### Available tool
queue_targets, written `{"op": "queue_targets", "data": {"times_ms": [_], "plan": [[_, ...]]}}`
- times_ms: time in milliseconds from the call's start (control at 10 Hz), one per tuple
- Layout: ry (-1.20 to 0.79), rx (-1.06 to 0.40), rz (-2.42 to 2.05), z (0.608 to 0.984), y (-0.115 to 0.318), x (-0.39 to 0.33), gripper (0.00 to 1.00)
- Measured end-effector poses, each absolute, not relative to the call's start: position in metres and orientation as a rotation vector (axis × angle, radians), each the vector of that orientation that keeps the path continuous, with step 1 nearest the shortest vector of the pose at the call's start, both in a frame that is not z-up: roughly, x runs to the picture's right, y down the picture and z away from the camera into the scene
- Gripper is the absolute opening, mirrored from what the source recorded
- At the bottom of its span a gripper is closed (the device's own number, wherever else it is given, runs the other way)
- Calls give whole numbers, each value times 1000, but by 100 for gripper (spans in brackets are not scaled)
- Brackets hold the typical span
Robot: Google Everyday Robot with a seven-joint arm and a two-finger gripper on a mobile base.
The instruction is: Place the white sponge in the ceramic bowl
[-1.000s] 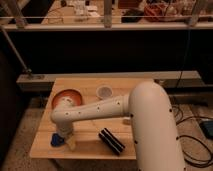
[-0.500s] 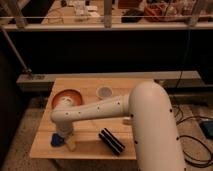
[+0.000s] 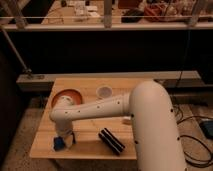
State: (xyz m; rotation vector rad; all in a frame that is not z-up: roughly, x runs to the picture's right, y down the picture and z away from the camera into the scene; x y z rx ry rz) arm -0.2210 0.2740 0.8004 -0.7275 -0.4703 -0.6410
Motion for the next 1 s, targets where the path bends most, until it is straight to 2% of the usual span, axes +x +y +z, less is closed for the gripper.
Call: {"op": "queue_targets", "data": {"times_ms": [200, 600, 700, 1000], "plan": [[-467, -730, -642, 801, 274, -220, 43], [-466, -730, -641, 800, 274, -219, 5], [-467, -730, -641, 799, 273, -219, 1], [-457, -725, -641, 790, 262, -215, 0]]}}
